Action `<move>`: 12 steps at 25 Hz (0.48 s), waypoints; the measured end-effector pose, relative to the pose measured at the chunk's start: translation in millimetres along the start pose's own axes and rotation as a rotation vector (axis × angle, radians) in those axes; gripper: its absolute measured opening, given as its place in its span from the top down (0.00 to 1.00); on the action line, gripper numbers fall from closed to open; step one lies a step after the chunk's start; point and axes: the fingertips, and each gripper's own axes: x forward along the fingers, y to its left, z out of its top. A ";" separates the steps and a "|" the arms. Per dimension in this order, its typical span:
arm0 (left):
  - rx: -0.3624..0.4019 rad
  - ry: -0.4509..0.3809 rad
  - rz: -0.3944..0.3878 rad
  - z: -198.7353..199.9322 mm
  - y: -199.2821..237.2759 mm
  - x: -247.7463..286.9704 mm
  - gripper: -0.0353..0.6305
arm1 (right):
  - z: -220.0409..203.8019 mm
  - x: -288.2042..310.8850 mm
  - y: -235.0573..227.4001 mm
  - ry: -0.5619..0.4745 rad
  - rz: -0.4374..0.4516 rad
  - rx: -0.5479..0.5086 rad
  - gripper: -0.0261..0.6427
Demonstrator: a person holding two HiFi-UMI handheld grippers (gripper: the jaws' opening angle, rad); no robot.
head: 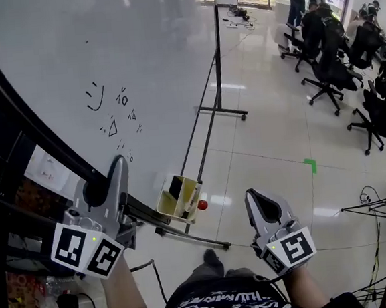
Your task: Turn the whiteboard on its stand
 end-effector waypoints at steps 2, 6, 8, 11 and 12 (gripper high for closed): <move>0.010 -0.001 0.008 4.3 -2.7 -1.2 0.87 | -3.6 -13.1 -5.7 0.036 0.013 0.017 0.95; 0.021 -0.007 0.027 6.1 -2.1 1.8 0.88 | -2.4 -31.9 -14.4 0.025 0.045 -0.006 0.95; 0.023 0.003 0.038 3.9 -0.4 1.8 0.88 | 1.0 -41.1 -7.1 0.029 0.062 -0.010 0.95; 0.027 0.012 0.047 2.7 -0.4 1.5 0.88 | -0.8 -53.2 -3.4 0.058 0.065 -0.017 0.95; 0.028 0.012 0.049 2.7 -1.0 1.2 0.88 | -0.6 -55.7 -4.0 0.063 0.064 -0.023 0.95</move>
